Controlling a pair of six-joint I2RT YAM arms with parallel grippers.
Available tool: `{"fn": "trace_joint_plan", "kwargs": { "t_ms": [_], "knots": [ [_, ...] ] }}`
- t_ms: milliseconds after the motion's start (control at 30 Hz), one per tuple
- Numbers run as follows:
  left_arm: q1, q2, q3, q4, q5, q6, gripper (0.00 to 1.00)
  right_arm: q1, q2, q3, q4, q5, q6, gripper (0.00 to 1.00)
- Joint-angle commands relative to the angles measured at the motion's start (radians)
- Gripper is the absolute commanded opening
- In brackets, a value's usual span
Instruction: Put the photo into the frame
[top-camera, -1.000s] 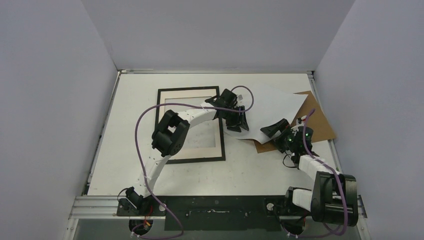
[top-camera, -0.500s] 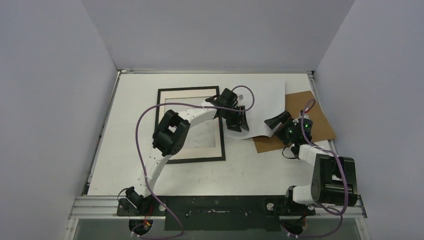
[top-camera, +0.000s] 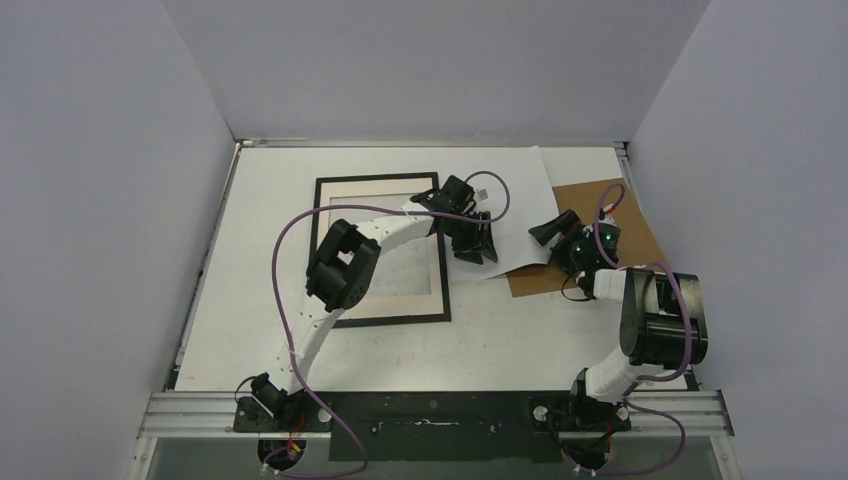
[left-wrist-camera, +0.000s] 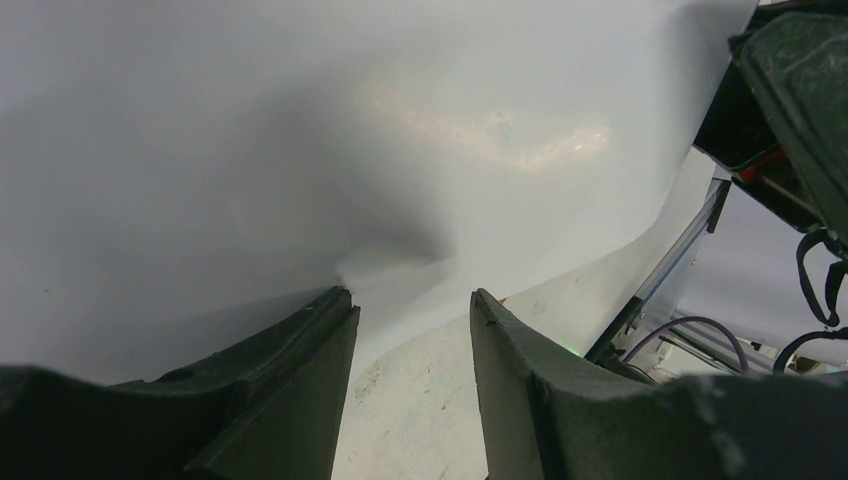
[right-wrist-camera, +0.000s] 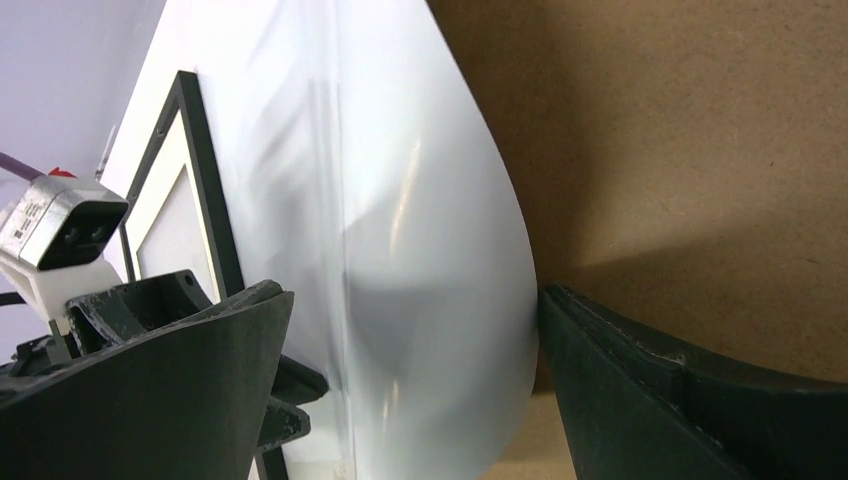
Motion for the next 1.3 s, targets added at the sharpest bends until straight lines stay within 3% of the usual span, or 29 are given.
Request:
{"fn": "trace_joint_plan", "kwargs": {
  "t_ms": [0,267,567,767,933,1167,1267],
  "knots": [
    [0.015,0.091,-0.047,-0.147,-0.122,0.086,0.46,-0.002,0.057,0.058,0.035,0.04,-0.023,1.0],
    [0.028,0.08,-0.086,-0.171,-0.131,0.132,0.45,-0.006,0.137,0.157,0.041,0.03,-0.054,1.0],
    [0.062,0.06,-0.116,-0.184,-0.152,0.156,0.44,-0.006,0.146,0.224,-0.007,-0.19,-0.115,1.0],
    [0.081,0.061,-0.099,-0.208,-0.194,0.168,0.43,-0.028,0.083,0.193,-0.036,-0.203,-0.061,0.92],
    [0.1,0.068,-0.079,-0.225,-0.223,0.176,0.43,-0.037,0.078,0.177,-0.07,-0.218,-0.023,0.76],
    [0.104,0.077,-0.055,-0.238,-0.248,0.187,0.42,-0.062,0.067,0.163,-0.104,-0.234,-0.014,0.73],
    [0.104,0.078,-0.056,-0.239,-0.248,0.189,0.42,-0.063,0.088,0.161,-0.065,-0.272,0.022,0.65]
  ]
}}
